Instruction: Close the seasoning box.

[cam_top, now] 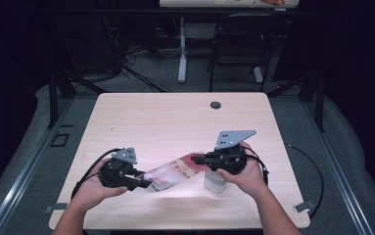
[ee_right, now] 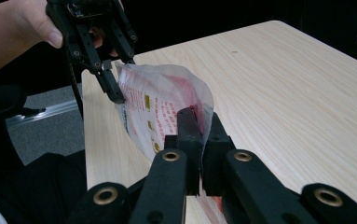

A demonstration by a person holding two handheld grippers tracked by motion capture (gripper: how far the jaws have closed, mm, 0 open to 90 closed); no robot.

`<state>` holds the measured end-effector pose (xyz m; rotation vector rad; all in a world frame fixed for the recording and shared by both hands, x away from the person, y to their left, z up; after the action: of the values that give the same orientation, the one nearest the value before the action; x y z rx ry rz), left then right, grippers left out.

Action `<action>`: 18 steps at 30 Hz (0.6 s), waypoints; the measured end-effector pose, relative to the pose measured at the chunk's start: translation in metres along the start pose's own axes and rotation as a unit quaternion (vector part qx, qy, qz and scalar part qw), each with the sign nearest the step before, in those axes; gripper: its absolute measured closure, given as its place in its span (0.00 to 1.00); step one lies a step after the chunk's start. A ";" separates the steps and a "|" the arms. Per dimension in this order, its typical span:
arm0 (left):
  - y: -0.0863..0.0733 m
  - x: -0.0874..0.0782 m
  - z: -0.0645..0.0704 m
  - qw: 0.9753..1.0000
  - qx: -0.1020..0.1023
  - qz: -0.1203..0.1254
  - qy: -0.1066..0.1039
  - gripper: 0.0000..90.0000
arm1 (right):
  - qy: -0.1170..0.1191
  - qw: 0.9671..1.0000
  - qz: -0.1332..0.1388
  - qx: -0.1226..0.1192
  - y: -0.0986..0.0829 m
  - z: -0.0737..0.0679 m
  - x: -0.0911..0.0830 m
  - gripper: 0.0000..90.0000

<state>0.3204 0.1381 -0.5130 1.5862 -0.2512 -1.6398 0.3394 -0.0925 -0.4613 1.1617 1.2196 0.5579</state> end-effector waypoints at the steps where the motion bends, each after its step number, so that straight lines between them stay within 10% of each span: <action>1: 0.001 -0.001 0.000 1.000 0.000 0.000 0.000 0.76 | 0.000 1.000 0.001 0.001 0.000 0.001 -0.001 0.99; 18: 0.005 -0.006 0.001 1.000 0.000 0.004 0.004 0.76 | -0.002 1.000 0.010 0.017 -0.005 0.005 -0.001 0.99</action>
<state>0.3211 0.1387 -0.5049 1.5902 -0.2527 -1.6270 0.3426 -0.0975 -0.4655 1.2043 1.2194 0.5511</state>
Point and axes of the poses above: each handheld gripper's, and its own axes: x roughly forward along the jaws, y roughly out of its top, z roughly to its right, the point moved 7 cm from there along x, roughly forward along the jaws, and after that the axes turned 3 degrees about z, right-handed, at the moved point
